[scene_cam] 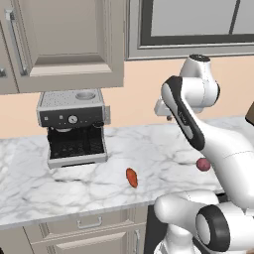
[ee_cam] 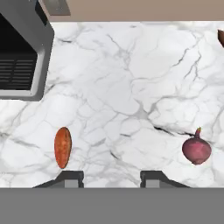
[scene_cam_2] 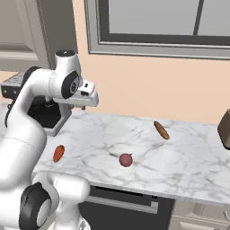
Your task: Place the sweet potato and onion inside the fridge drawer. Close the drawer after placing the vegetables.
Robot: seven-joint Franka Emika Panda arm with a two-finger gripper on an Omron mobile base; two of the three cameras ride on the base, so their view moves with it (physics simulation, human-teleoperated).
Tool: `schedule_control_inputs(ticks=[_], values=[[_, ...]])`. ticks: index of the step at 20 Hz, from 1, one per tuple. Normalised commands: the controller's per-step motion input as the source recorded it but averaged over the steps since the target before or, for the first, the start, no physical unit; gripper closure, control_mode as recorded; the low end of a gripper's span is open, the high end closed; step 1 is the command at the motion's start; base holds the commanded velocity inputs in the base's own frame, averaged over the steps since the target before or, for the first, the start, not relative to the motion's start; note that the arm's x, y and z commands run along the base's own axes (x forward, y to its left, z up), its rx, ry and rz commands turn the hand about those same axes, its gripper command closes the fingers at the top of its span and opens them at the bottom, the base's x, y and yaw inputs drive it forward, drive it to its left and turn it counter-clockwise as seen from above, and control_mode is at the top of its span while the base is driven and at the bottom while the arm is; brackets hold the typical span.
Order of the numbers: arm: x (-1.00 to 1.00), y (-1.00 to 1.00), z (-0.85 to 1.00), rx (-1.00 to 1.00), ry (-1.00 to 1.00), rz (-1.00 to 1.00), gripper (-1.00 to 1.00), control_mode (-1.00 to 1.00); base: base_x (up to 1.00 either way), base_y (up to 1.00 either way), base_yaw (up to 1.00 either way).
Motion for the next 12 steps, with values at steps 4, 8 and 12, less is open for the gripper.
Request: schedule_control_inputs(ticks=[4,8,12], values=[[-0.26,0.07,-0.13,-0.01,0.0,0.0,-1.0,-1.0,0.0,0.0,0.0],[-0.66,0.93,-0.95,-0.05,-0.04,-0.2,-1.0,-1.0,0.0,0.0,0.0],[-0.14,0.8,-0.98,0.0,0.18,-0.04,-1.0,-1.0,0.0,0.0,0.0]])
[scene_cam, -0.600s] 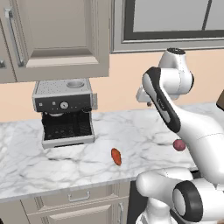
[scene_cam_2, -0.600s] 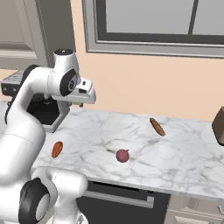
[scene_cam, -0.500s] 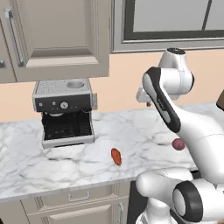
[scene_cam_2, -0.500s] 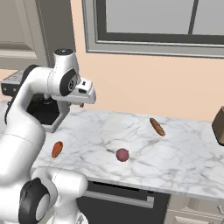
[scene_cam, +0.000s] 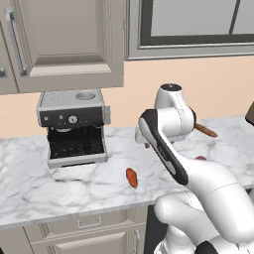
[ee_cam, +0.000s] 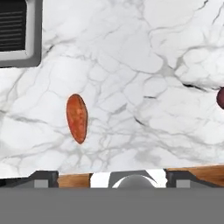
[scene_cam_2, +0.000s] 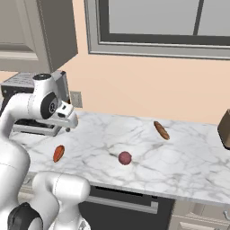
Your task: Place the sweet potato and onion inside the fridge drawer. Close the drawer after placing the vegetables.
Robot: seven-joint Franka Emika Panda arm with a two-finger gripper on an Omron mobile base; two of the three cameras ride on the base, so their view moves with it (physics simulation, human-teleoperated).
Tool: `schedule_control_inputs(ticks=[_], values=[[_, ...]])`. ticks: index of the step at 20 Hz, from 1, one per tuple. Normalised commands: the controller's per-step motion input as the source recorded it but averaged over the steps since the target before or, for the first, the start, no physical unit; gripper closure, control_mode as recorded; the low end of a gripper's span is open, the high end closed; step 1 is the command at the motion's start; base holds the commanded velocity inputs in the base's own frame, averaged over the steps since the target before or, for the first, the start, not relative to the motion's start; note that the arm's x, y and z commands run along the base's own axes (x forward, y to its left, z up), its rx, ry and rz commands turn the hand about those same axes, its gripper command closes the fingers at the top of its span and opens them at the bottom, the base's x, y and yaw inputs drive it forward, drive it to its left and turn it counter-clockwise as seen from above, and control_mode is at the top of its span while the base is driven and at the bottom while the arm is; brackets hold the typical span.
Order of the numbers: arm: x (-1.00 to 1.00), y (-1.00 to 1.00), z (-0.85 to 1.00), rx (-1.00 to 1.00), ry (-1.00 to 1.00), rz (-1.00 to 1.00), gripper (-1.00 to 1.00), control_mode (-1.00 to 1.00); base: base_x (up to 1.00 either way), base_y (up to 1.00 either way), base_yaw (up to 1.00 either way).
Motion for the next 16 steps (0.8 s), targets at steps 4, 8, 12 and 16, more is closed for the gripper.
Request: schedule_control_inputs(ticks=[4,8,12,16], values=[[0.0,0.49,-0.72,-0.06,0.26,0.0,-1.0,-1.0,0.0,0.0,0.0],[0.13,0.41,-0.63,-0.01,0.15,0.0,-1.0,-1.0,0.0,0.0,0.0],[0.22,0.32,-0.62,-0.02,0.21,0.0,-1.0,-1.0,0.0,0.0,0.0],[0.18,0.23,-0.52,-0.01,0.16,0.0,-1.0,-1.0,0.0,0.0,0.0]])
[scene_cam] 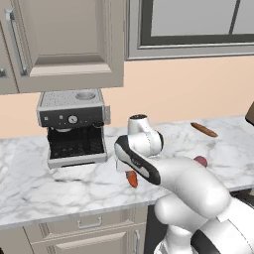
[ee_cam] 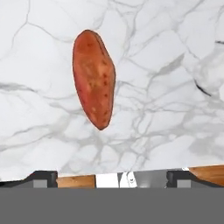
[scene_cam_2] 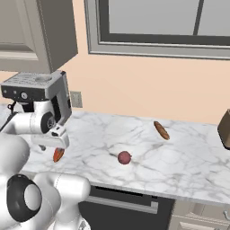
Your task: Place the sweet potato and onion inside the fridge drawer. Close the drawer after placing the vegetables.
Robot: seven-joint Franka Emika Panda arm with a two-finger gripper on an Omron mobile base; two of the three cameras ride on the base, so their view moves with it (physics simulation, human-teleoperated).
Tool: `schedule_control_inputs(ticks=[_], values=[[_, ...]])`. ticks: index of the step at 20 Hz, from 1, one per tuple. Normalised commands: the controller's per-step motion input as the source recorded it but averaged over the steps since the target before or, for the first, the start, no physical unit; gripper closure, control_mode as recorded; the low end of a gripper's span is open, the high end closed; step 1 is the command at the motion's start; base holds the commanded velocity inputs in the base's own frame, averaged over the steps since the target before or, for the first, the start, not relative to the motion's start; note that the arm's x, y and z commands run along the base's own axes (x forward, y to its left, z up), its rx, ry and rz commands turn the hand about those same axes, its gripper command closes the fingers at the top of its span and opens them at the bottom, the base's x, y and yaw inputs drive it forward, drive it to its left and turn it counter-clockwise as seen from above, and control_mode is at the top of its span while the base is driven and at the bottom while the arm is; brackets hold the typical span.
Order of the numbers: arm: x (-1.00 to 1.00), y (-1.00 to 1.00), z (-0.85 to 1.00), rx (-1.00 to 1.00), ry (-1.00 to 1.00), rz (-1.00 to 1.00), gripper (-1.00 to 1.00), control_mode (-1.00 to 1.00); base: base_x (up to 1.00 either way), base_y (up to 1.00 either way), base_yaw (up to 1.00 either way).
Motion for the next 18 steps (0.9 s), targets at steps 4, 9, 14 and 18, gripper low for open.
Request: schedule_control_inputs(ticks=[4,9,14,18], values=[[0.29,0.13,-0.48,0.0,0.09,0.0,-1.0,-1.0,0.0,0.0,0.0],[0.36,0.0,-0.37,0.0,0.0,0.0,-1.0,-1.0,0.0,0.0,0.0],[0.34,0.0,-0.33,0.0,0.0,0.0,-1.0,-1.0,0.0,0.0,0.0],[0.21,0.0,-0.28,0.0,0.0,0.0,-1.0,-1.0,0.0,0.0,0.0]])
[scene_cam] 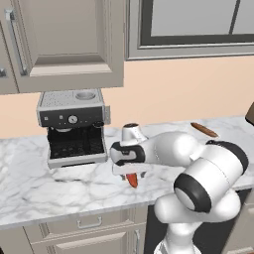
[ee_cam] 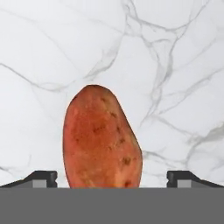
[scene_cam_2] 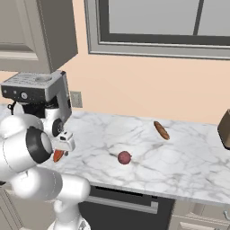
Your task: Place the sweet potato and onion inside the fridge drawer. Close the drawer after placing the vegetables.
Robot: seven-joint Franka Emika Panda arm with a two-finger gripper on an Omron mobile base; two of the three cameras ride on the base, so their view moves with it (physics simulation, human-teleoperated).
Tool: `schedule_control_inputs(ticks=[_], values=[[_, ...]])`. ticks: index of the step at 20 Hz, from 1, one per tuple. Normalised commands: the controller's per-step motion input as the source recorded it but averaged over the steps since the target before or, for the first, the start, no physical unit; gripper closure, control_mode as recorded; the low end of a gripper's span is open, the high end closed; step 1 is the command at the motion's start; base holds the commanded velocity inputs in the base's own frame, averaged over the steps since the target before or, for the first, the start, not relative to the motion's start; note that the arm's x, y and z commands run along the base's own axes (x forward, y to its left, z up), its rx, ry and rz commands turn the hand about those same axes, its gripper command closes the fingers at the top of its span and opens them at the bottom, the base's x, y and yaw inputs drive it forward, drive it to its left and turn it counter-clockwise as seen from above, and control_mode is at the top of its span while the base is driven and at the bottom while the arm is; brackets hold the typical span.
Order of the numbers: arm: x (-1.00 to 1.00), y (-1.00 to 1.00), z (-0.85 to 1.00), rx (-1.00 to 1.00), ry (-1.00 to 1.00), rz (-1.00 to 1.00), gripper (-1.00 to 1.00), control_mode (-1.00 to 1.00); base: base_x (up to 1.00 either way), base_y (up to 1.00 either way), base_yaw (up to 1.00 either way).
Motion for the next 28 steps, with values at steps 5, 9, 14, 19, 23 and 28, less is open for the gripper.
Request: schedule_control_inputs(ticks=[5,9,14,19,23,28], values=[[-0.17,0.01,-0.29,0.0,-0.02,0.0,-1.0,-1.0,0.0,0.0,0.0],[-0.31,0.0,-0.17,0.0,-0.06,0.0,1.0,-1.0,0.0,0.0,0.0],[-0.46,0.0,0.09,0.0,-0.12,0.0,1.0,-1.0,0.0,0.0,0.0],[-0.41,-0.29,0.9,0.0,-0.25,0.0,1.0,-1.0,0.0,0.0,0.0],[-0.09,-0.65,0.93,0.0,-0.17,0.0,1.0,-1.0,0.0,0.0,0.0],[-0.21,-0.58,0.82,0.0,-0.1,-0.01,1.0,-1.0,0.0,0.0,0.0]])
